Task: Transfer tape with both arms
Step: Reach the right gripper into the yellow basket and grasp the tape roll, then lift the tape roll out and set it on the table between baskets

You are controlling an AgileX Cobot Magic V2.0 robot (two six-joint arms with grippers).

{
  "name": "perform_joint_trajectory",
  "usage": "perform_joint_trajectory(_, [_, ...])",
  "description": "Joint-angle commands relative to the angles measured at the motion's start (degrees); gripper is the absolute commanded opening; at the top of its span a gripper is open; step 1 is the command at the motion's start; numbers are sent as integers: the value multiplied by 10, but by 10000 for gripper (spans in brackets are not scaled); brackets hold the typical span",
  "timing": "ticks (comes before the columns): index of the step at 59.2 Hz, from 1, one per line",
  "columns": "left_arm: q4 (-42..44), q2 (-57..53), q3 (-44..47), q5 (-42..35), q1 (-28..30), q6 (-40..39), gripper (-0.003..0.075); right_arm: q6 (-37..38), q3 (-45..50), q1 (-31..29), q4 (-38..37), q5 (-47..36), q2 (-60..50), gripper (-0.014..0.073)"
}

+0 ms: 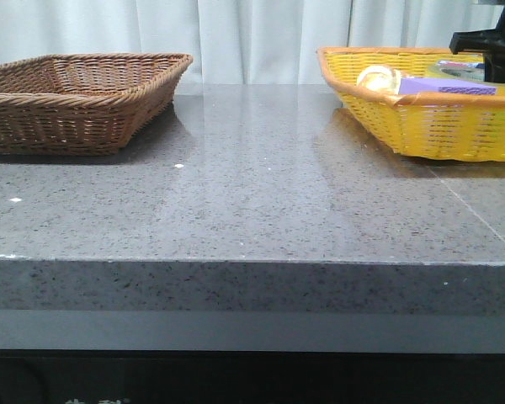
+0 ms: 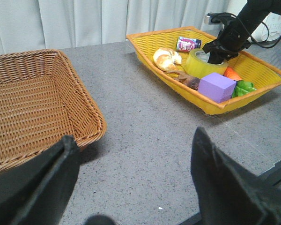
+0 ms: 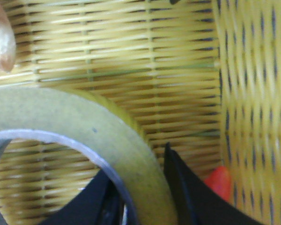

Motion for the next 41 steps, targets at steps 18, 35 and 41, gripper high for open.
perform_joint_trajectory(18, [-7,5,-16,-48,-5,-5,491,-6,-79,-2,7,73,-95,120])
perform_joint_trajectory(35, [-7,5,-16,-48,-5,-5,491,-6,-78,39,38,89,-193,120])
perform_joint_trajectory(41, [-7,5,-16,-48,-5,-5,491,-6,-77,87,38,87,-218,120])
